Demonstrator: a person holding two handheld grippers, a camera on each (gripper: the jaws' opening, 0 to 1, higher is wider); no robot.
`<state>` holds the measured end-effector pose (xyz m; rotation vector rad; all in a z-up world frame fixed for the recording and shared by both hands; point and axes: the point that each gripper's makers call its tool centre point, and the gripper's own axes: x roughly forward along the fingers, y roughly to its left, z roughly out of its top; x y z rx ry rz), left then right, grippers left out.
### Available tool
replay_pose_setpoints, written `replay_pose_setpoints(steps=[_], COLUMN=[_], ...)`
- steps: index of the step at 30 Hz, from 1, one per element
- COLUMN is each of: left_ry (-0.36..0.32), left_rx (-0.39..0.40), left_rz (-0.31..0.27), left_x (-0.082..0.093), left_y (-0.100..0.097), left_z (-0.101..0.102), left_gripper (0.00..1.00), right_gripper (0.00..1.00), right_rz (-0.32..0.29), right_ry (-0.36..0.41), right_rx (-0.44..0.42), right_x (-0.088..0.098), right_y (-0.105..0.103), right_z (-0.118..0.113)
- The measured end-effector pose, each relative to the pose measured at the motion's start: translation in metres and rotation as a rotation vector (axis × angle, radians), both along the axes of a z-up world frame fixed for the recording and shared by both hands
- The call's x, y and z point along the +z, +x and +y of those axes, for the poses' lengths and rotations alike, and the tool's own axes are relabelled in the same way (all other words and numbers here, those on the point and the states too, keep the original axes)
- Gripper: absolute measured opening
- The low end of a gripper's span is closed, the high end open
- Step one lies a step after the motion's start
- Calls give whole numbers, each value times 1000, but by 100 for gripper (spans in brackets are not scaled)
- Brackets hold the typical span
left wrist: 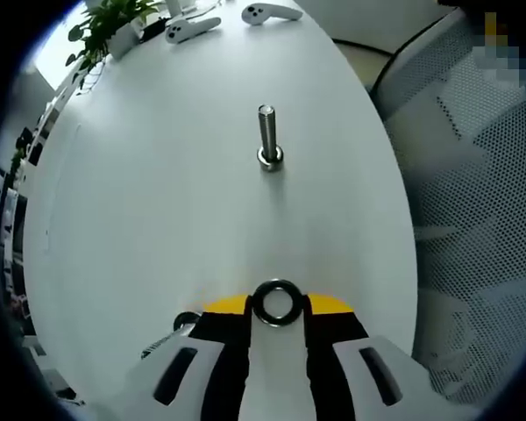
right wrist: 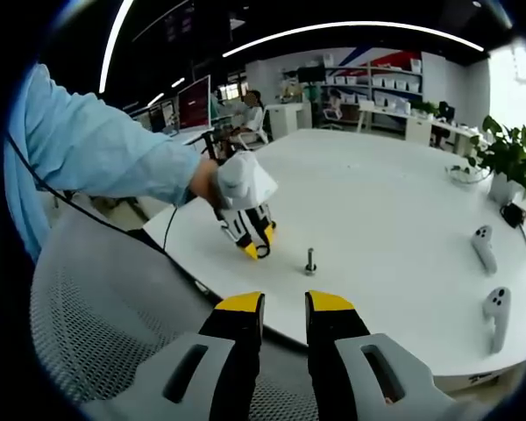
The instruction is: Place the washer onto the threaded stud by aligning its center hole with the stud, sliding it down to the base, and recovering from edge contact or off-axis alignment until the washer reaches the visible bottom stop.
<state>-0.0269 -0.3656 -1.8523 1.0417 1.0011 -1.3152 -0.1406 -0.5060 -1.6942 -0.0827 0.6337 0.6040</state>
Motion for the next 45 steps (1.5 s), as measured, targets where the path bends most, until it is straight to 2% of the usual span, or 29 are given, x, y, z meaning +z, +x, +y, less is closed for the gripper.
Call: replay_pose_setpoints(steps=[4,8,11,14,20,26,30,39,45], left_ry=[-5,3,17,17,-3,5,-17,-85,-92], left_rx=[-31,-22,-20,-38,16,18,30,128,135], left_rz=[9,8,9,-5,-4,-19,-22,-30,-48], left_x=[0,1,1,1,2,4,11,32,41], left_y=[-4,-3,-4,-6,-5,-9,-6,2,0], left_z=[1,1,1,1,3,9,14,29,36], left_gripper=[27,27,22,20,19,19,19,19,19], right_gripper=[21,21,21,21,21,21,21,21,21], right_rz=[-1,-2,-3,-4,-5,-5,-6,-10,-16], right_ry=[1,2,3,6,8,8,9,11,15], right_rx=[-2,-4,-4,-6,-3,-3,-4,-14,-29], right_x=[0,1,1,1,1,2,2,2,3], right_y=[0,0,0,0,0,0,0,1,2], right_z=[0,0,0,0,0,0,0,-1,-3])
